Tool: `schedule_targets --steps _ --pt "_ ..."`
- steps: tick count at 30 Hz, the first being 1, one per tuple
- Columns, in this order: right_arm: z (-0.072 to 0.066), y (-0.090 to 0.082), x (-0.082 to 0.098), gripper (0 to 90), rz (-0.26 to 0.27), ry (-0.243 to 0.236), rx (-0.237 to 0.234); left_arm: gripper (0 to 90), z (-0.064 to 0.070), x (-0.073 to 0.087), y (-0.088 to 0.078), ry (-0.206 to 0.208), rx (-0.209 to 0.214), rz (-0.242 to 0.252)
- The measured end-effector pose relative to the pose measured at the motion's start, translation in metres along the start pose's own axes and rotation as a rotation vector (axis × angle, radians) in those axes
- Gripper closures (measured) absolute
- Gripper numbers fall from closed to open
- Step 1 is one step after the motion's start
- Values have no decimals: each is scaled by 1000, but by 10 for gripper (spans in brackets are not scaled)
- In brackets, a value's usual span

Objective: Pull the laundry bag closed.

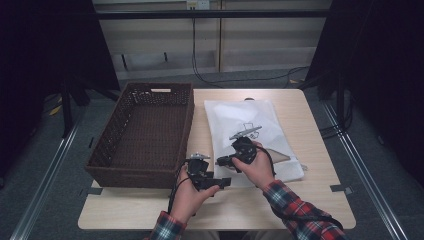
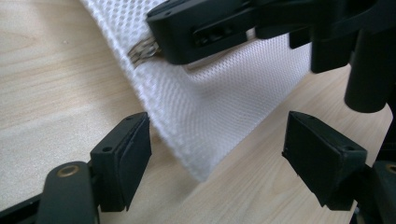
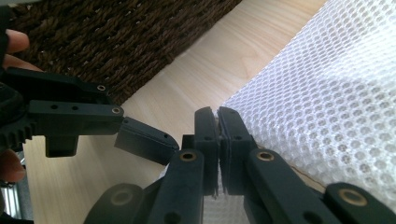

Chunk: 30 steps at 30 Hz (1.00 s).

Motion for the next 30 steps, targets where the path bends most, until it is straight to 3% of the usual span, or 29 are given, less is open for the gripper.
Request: schedule_targets --steps 11,17,30 --pt "5 -16 2 875 -3 28 -23 237 3 -2 1 -16 20 3" --pt "6 -23 2 876 0 38 -39 263 7 -7 0 -33 54 15" --pt "6 -34 0 876 2 44 -48 369 7 -21 5 -134 159 25"
Point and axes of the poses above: each handheld gripper's, and its own axes: y roughly forward along the jaws, x roughly out of its underside, z roughly to its right, the point moved 7 cm from there along y, roughly forward along the jaws, and after that the axes turned 10 degrees about -z, right-handed, at the moved point
